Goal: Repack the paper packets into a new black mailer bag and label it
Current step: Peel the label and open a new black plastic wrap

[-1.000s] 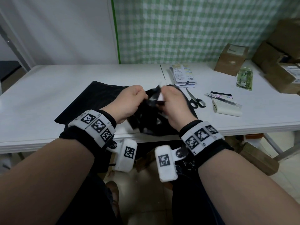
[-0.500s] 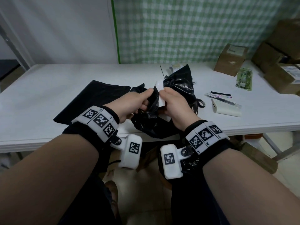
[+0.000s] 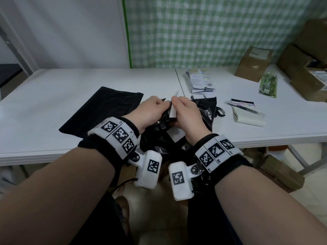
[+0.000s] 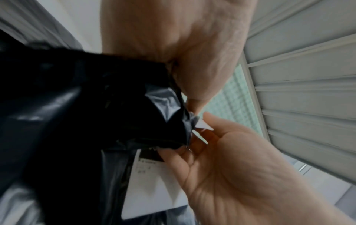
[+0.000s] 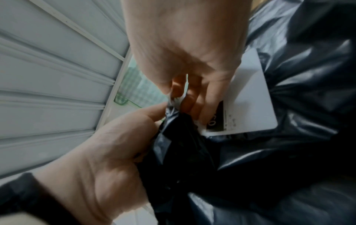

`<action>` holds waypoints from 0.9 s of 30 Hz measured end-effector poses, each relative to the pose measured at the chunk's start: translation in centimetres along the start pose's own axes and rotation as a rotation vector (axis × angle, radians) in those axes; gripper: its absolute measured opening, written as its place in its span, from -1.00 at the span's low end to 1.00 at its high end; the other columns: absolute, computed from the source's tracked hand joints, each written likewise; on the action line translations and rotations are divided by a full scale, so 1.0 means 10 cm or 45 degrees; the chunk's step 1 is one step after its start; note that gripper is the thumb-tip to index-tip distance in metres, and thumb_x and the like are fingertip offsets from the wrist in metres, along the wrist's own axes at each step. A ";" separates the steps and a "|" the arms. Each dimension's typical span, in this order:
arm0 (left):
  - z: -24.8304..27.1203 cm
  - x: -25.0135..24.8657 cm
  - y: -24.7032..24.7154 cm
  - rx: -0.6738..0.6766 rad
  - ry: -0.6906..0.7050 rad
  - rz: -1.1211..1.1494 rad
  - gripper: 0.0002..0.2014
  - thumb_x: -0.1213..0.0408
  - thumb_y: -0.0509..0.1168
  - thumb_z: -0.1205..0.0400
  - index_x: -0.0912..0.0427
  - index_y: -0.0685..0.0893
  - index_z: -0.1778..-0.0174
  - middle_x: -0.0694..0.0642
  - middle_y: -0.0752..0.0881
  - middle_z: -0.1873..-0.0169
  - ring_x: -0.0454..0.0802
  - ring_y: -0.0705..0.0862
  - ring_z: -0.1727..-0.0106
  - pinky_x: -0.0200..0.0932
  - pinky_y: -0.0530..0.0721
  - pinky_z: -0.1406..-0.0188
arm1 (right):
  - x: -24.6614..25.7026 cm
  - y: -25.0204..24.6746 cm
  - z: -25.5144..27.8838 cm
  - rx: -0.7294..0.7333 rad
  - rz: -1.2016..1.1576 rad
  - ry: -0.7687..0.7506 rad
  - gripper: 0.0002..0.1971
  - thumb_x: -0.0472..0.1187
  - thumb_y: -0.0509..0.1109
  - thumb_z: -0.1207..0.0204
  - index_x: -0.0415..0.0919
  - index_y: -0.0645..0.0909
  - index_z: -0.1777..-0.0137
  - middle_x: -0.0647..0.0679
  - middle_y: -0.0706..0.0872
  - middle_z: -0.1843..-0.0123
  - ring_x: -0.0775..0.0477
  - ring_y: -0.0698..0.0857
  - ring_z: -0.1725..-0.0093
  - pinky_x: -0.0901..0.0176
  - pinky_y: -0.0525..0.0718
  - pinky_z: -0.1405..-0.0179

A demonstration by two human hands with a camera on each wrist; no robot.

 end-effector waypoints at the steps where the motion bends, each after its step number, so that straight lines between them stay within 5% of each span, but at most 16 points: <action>1: 0.00 0.05 0.01 0.010 -0.059 -0.039 -0.63 -0.09 0.17 -0.60 0.11 0.47 0.39 0.03 0.52 0.43 -0.01 0.49 0.37 -0.19 0.44 0.32 | 0.00 -0.01 0.00 -0.011 -0.014 -0.011 -0.66 0.21 0.21 -0.28 0.01 0.43 0.56 -0.13 0.46 0.37 -0.17 0.51 0.26 -0.44 0.60 -0.01; 4: 0.01 0.22 0.02 0.050 -0.265 0.085 -0.17 -0.42 0.19 -0.32 0.22 0.56 -0.24 0.08 0.69 -0.10 0.04 0.70 -0.05 -0.10 0.66 -0.10 | -0.02 -0.01 -0.01 -0.013 -0.088 0.006 -0.73 0.12 0.23 -0.31 -0.01 0.45 0.48 -0.17 0.48 0.28 -0.14 0.49 0.21 -0.39 0.59 0.00; 5: 0.01 0.25 0.04 0.068 -0.299 0.160 -0.11 -0.45 0.20 -0.29 0.22 0.55 -0.33 0.09 0.71 -0.14 0.05 0.72 -0.08 -0.06 0.67 -0.16 | -0.02 0.01 0.01 0.007 -0.125 0.022 -0.72 0.10 0.24 -0.33 -0.10 0.50 0.38 -0.17 0.51 0.24 -0.14 0.51 0.19 -0.41 0.60 -0.06; 8: 0.02 0.23 0.07 0.094 -0.313 0.359 -0.38 -0.29 0.21 -0.51 0.21 0.69 -0.14 0.08 0.78 0.10 0.01 0.76 0.11 -0.13 0.72 0.02 | 0.05 0.02 0.10 0.051 -0.201 0.070 -0.62 -0.03 0.23 -0.54 -0.44 0.54 0.05 -0.25 0.60 0.12 -0.16 0.61 0.10 -0.34 0.64 -0.16; 14: 0.02 0.04 0.04 0.030 -0.057 0.358 -0.69 0.04 0.15 -0.69 0.21 0.61 0.16 0.07 0.63 0.32 0.01 0.60 0.28 -0.13 0.57 0.21 | 0.06 0.03 0.12 0.094 -0.270 0.097 -0.68 -0.18 0.12 -0.71 -0.44 0.57 -0.14 -0.27 0.67 0.00 -0.15 0.66 0.05 -0.11 0.69 -0.01; 16: 0.00 0.03 0.01 -0.064 0.014 0.268 -0.72 0.07 0.18 -0.68 0.18 0.55 0.24 0.07 0.57 0.37 0.00 0.53 0.32 -0.14 0.52 0.28 | 0.05 0.04 0.11 0.075 -0.256 0.095 -0.64 -0.13 0.15 -0.68 -0.50 0.53 -0.12 -0.38 0.63 0.02 -0.17 0.63 0.08 -0.10 0.67 0.01; 19: -0.04 0.03 -0.05 -0.202 0.072 0.177 -0.72 0.09 0.26 -0.63 0.15 0.53 0.35 0.04 0.54 0.44 0.02 0.52 0.31 -0.09 0.52 0.22 | 0.02 0.04 0.04 0.002 -0.183 0.013 -0.41 0.12 0.23 -0.44 -0.53 0.45 -0.03 -0.63 0.55 -0.08 -0.16 0.57 0.12 -0.42 0.64 -0.18; 23: -0.05 -0.01 -0.14 -0.339 0.154 -0.055 -0.71 0.07 0.33 -0.58 0.19 0.59 0.33 -0.01 0.55 0.49 -0.06 0.52 0.40 -0.18 0.48 0.32 | -0.11 0.01 -0.09 -0.063 -0.002 -0.058 -0.42 0.23 0.18 -0.32 -0.40 0.46 0.17 -0.49 0.63 0.13 -0.31 0.64 0.17 -0.53 0.60 -0.04; 27: -0.05 -0.08 -0.23 -0.422 0.187 -0.317 -0.72 0.07 0.31 -0.60 0.19 0.59 0.31 -0.06 0.51 0.50 -0.06 0.51 0.35 -0.20 0.40 0.31 | 0.08 -0.04 0.02 -0.126 0.190 -0.144 -0.61 0.00 0.19 -0.55 -0.19 0.32 0.44 -0.05 0.41 0.45 -0.10 0.44 0.32 -0.20 0.62 0.14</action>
Point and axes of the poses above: each hand's wrist, its own z-axis away from the middle knuckle, its own y-axis out of the palm, x = y × z, the point moved 7 cm from there along -z, towards the middle knuckle
